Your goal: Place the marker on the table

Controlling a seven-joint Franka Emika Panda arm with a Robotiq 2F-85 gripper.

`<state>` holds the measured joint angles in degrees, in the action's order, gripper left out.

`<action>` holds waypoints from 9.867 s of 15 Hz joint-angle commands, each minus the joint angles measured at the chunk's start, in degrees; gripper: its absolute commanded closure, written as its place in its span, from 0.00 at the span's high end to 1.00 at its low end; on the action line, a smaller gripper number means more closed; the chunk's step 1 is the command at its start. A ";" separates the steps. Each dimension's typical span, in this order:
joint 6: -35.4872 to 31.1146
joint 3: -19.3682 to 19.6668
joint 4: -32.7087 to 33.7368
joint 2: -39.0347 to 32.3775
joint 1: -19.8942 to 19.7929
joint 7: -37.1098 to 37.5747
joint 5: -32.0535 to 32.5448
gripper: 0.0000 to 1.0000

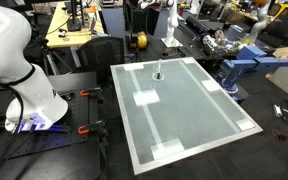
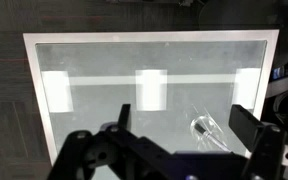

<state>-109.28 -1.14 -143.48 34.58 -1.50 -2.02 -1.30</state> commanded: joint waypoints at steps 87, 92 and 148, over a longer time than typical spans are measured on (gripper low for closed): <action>-22.56 -3.12 21.54 -50.59 0.95 -123.16 -44.94 0.78; -22.43 -4.28 24.69 -54.59 -0.05 -126.97 -51.10 0.82; -20.03 -4.16 14.88 -38.44 1.32 -123.73 -59.73 0.05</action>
<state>-128.36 -6.72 -123.22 -10.55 -0.37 -126.88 -59.44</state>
